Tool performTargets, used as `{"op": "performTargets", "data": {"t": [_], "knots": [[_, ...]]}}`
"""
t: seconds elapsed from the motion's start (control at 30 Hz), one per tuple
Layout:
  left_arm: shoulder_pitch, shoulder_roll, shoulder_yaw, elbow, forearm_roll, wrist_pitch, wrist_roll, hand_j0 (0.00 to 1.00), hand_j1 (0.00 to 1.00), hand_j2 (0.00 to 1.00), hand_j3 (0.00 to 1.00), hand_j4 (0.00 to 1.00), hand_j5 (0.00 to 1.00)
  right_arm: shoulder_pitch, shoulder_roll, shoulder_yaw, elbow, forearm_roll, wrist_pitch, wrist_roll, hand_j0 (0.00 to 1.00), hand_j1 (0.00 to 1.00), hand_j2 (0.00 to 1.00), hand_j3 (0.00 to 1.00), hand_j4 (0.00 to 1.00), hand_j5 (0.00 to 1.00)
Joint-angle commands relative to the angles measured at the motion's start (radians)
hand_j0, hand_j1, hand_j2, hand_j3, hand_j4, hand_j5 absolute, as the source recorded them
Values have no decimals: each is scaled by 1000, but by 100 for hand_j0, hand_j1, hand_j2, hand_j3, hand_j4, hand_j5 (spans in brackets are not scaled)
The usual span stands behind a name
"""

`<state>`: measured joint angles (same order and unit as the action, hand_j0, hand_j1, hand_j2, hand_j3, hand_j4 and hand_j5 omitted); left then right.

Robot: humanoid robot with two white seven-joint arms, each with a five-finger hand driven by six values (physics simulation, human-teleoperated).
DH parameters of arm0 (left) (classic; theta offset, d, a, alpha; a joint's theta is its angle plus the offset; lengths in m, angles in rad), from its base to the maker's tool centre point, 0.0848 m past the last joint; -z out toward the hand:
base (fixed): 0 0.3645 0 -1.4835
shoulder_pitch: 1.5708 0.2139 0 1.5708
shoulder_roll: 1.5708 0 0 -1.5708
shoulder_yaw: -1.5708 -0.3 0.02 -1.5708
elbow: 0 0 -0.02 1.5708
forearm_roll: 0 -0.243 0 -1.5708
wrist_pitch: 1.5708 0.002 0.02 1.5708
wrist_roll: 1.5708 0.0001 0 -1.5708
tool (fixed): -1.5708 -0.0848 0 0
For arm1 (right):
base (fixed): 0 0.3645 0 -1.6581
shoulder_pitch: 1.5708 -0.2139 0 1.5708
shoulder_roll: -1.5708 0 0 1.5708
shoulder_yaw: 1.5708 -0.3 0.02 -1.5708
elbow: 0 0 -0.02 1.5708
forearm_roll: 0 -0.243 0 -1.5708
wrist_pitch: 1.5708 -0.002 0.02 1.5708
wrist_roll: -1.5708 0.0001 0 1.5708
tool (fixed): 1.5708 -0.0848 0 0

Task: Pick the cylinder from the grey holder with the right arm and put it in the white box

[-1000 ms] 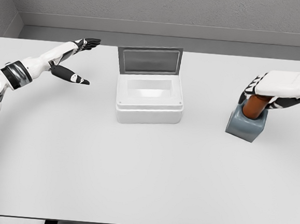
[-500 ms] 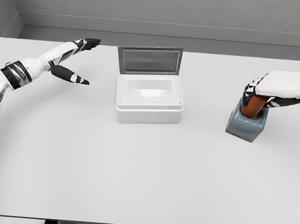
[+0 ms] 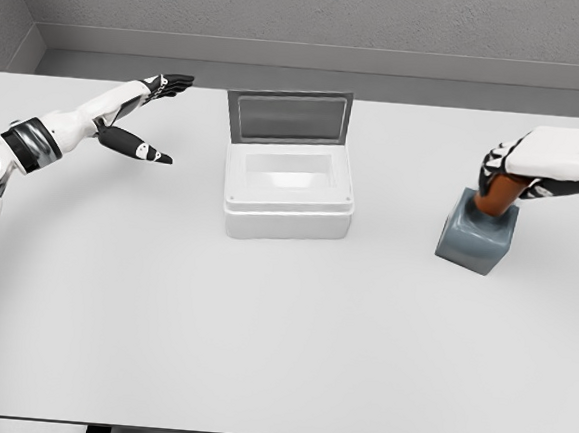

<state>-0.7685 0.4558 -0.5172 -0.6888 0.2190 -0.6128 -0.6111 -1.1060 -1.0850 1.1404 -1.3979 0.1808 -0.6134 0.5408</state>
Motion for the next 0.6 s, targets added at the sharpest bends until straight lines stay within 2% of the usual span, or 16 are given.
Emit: {"op": "performTargets", "data": {"t": [0.0,0.37,0.57], "knots": [[-2,1,2,-1,8,2,0,100,100,100,100,100,100,0,-15,-21,-15,-10,3,-1,42,42,42,42,42,42],[-2,1,2,-1,8,2,0,100,100,100,100,100,100,-49,8,-16,-41,-10,3,-1,41,41,41,41,41,41],[-2,1,2,-3,8,2,0,100,100,100,100,100,100,-67,53,-13,-39,-10,3,5,41,41,41,41,41,41]]}}
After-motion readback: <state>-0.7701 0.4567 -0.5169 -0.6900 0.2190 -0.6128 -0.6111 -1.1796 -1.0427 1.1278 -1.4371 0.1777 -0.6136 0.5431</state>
